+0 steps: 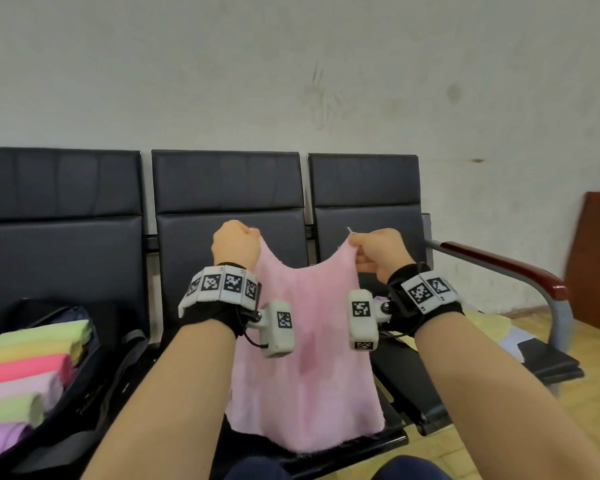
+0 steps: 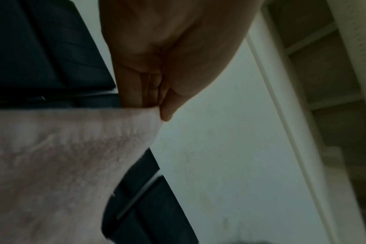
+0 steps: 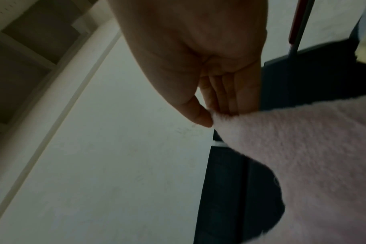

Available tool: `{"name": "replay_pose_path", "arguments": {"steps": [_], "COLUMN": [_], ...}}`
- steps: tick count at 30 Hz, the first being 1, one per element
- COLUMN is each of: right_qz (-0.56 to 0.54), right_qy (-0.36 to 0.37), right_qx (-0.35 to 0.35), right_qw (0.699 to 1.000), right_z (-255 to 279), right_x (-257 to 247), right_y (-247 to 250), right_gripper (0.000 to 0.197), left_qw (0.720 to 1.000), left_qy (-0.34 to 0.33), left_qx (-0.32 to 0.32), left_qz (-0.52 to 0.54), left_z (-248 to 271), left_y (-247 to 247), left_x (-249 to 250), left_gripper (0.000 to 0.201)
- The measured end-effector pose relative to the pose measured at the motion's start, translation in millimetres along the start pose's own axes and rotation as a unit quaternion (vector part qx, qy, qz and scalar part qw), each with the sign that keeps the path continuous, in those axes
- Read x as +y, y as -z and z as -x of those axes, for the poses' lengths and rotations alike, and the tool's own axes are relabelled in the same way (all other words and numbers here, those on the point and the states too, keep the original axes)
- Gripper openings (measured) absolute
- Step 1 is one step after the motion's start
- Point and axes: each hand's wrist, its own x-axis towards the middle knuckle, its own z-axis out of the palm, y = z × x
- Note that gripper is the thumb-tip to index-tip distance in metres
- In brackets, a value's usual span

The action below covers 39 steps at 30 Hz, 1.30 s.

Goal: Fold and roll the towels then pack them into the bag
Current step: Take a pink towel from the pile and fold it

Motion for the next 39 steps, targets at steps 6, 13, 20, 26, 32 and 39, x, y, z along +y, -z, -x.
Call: {"name": "replay_pose_path", "arguments": {"steps": [6, 13, 20, 26, 32, 39], "right_qz": [-0.001, 0.019, 0.021, 0.010, -0.038, -0.079], "right_qy": [0.051, 0.068, 0.072, 0.071, 0.035, -0.003], "right_qx": [-0.112, -0.129, -0.147, -0.172, -0.241, -0.252], "right_qw": [0.992, 0.989, 0.986, 0.982, 0.969, 0.964], "right_z": [25, 29, 30, 29, 32, 30], "right_x": [-8, -9, -9, -9, -9, -4], "right_y": [-24, -24, -19, -15, -5, -1], "right_gripper": [0.015, 0.012, 0.012, 0.016, 0.048, 0.049], "left_qw": [0.992, 0.985, 0.981, 0.972, 0.958, 0.965], "left_qy": [-0.067, -0.082, -0.063, -0.076, -0.124, -0.140], "left_qx": [-0.072, -0.093, -0.105, -0.130, -0.207, -0.151], "left_qz": [0.077, 0.118, 0.152, 0.181, 0.151, 0.160], "left_z": [27, 33, 34, 32, 32, 37], "left_y": [-30, -37, -39, -43, -49, -60], "left_x": [21, 30, 29, 26, 22, 20], "left_gripper": [0.018, 0.023, 0.020, 0.016, 0.022, 0.022]}}
